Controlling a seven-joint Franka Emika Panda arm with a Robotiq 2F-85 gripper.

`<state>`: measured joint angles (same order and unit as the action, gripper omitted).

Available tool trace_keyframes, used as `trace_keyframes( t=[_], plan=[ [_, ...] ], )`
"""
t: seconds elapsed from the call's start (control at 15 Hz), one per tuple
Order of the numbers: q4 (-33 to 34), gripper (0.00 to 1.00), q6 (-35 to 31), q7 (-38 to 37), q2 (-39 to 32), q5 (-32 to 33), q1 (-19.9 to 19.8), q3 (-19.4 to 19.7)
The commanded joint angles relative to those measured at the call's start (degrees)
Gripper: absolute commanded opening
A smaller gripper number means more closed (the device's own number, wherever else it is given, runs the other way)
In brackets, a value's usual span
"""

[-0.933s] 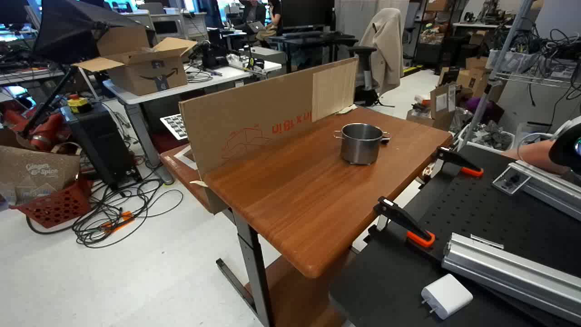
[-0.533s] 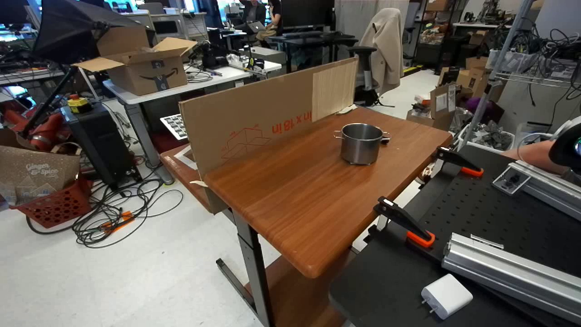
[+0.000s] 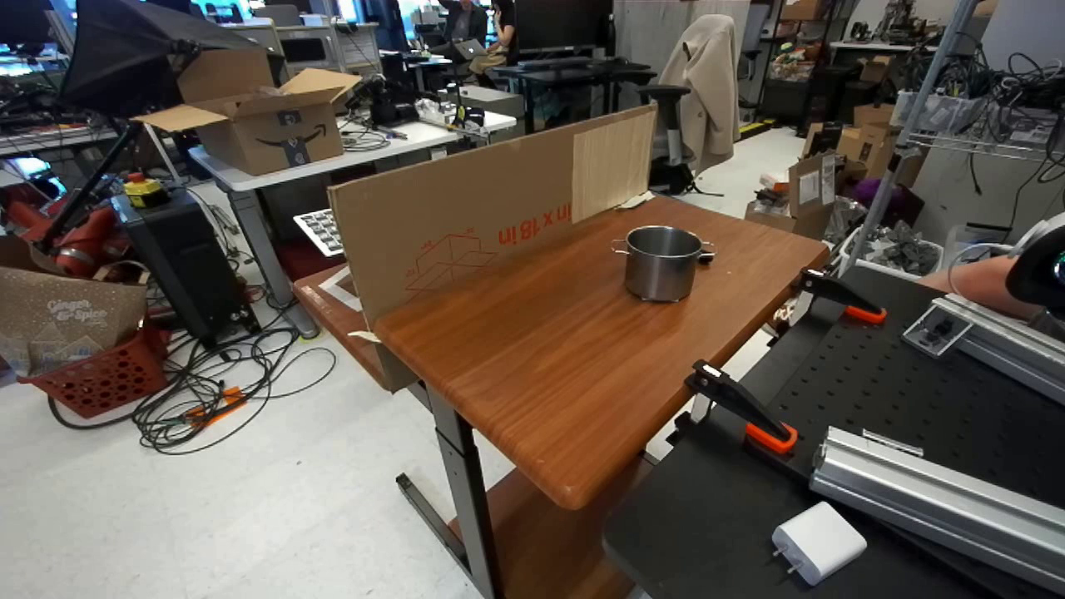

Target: Put the black marker in the pot

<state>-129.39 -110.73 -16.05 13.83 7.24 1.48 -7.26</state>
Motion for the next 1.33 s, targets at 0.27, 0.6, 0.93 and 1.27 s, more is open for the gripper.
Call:
trace_keyframes(
  t=[0.27,0.6,0.93,1.27],
  plan=[
    [-3.3,1.0,-5.3,6.4,-2.5,-0.5,-2.7,6.1],
    [-3.0,1.0,-10.8,10.2,-7.9,-1.9,-5.0,9.8],
    [-1.6,1.0,-17.4,13.6,-14.6,-6.7,-6.5,12.2],
    [-0.6,1.0,-24.5,18.2,-22.4,-13.6,-8.1,12.9]
  ],
)
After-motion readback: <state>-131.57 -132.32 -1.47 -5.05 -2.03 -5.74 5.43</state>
